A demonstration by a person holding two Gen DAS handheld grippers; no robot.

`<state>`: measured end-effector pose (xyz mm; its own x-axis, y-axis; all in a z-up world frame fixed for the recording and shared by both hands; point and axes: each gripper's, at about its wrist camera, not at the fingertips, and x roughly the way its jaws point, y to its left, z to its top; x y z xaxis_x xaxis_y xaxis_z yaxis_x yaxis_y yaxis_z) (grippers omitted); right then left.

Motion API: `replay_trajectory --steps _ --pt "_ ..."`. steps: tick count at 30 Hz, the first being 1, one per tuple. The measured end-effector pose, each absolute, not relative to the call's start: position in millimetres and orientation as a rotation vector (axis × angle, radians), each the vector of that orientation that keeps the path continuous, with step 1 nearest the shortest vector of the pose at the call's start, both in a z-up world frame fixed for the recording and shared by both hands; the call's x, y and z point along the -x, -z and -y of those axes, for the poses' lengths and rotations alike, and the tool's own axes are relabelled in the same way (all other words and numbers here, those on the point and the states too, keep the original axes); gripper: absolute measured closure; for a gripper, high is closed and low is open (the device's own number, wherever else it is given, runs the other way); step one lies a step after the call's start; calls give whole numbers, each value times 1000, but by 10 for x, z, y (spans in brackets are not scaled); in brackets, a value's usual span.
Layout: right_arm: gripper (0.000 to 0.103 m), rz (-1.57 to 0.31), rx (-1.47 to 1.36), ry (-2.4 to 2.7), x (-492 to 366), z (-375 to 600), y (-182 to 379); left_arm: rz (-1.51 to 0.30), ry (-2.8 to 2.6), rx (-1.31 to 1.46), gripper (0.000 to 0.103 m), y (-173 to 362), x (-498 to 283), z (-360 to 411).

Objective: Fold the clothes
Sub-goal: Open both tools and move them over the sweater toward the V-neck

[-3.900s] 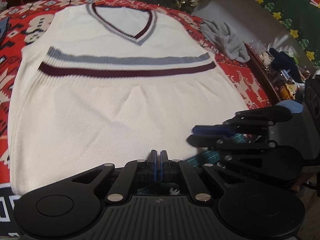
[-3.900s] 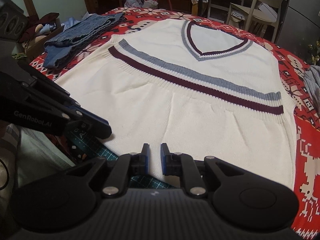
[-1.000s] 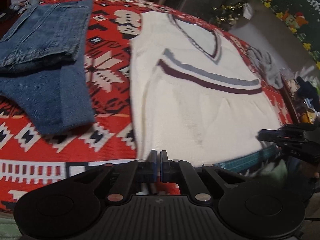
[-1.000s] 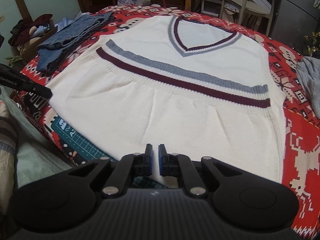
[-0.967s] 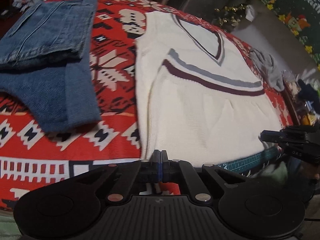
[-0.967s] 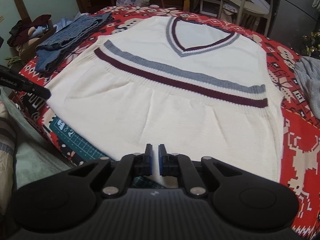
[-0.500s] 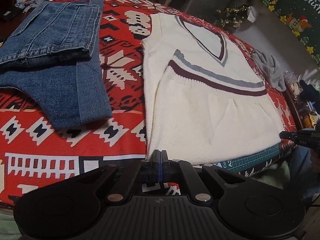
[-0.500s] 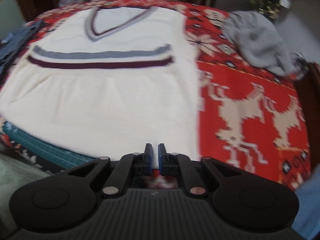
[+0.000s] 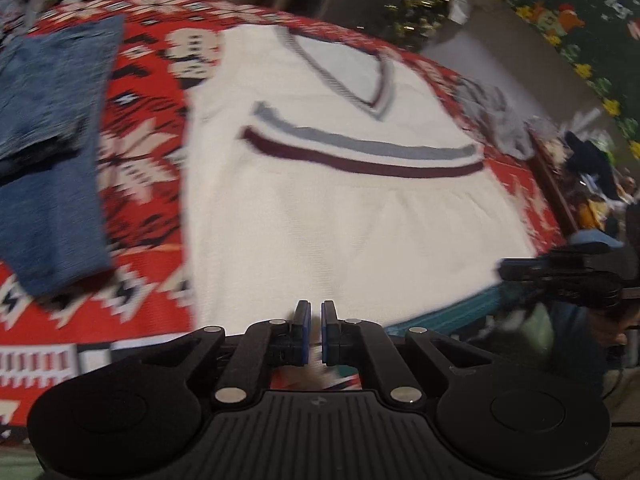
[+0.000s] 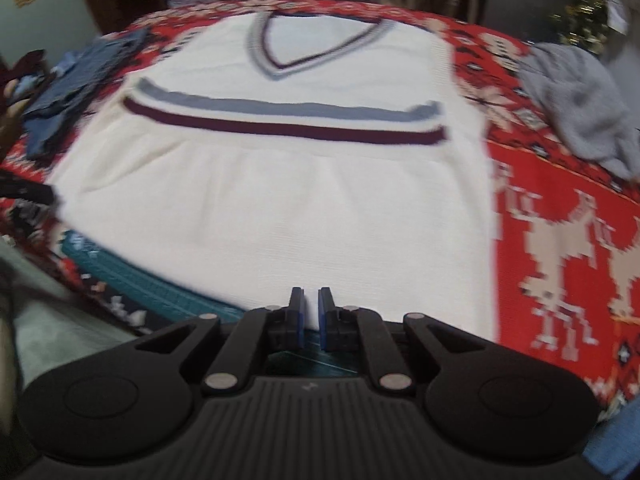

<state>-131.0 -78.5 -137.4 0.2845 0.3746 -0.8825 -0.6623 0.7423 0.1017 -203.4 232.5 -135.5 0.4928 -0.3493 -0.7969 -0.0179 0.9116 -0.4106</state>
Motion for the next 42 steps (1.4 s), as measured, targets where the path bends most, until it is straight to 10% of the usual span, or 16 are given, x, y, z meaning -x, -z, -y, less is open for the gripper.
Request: replay_trajectory --steps 26,35,42 --pt "94 -1095 265 -740 1124 668 1351 -1085 268 325 91 1451 1824 -1952" --pt "45 -994 337 -691 1046 773 1125 -982 139 202 28 1110 1768 -2068" --pt "13 -903 363 -663 858 811 989 -959 89 148 24 1089 1586 -2106"
